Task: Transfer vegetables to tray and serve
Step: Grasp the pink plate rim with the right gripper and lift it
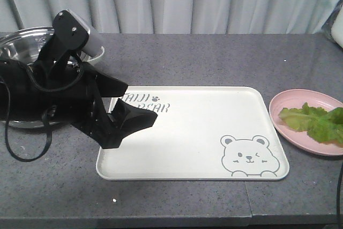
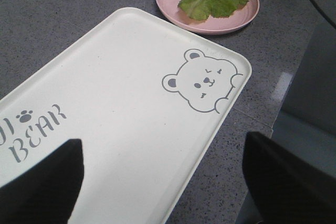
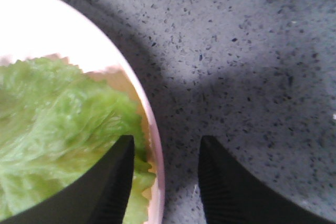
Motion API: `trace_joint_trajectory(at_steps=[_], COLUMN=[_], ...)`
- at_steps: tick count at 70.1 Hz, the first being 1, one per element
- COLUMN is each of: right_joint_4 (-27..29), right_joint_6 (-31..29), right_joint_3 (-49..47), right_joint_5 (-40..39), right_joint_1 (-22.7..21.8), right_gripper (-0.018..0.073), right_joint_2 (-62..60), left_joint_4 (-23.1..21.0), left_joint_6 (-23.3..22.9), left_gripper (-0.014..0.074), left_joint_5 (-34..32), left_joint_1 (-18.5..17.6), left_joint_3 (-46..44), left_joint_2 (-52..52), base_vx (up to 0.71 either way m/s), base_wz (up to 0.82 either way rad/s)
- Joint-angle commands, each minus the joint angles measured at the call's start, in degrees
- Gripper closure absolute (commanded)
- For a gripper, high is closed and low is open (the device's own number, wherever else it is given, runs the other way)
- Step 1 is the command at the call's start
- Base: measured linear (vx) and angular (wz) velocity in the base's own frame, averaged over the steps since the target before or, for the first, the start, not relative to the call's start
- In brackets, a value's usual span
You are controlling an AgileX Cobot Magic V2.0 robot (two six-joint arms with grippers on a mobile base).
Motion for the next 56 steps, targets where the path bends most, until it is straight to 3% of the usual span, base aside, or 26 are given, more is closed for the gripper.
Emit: trace_joint_trajectory(at_steps=[1,14,38,56], right_joint_4=[1.98,2.46,2.19,2.12], right_joint_6=[-1.23,-2.56,-3.15,-3.15], right_joint_3=[-1.7,-1.7,-1.7,-1.7], right_joint_5=[-0.86,-0.4,0.59,0.65], right_joint_1=[-0.26,-0.26,-0.33,-0.33], right_gripper=[0.0287,0.0333,0.0573,0.0569], right_joint_2=[-1.74,-1.0,-1.0,-2.61], left_joint_4=[-2.36,-2.36,-2.36,-2.36], left_joint_6=[-0.13,-0.13,-0.13,-0.13], left_gripper=[0.0013,0.0013,0.0013,0.0013], left_joint_5=[-1.9,-1.9,-1.9,-1.9], left_joint_1=[-0.15,-0.15,-0.15,-0.15], left_joint_3=[-1.52,-1.52,-1.52,-1.52], left_joint_2=[-1.83,-1.83,-1.83,-1.83], base_vx=[0.0,0.0,0.0,0.0], base_wz=[0.0,0.0,0.0,0.0])
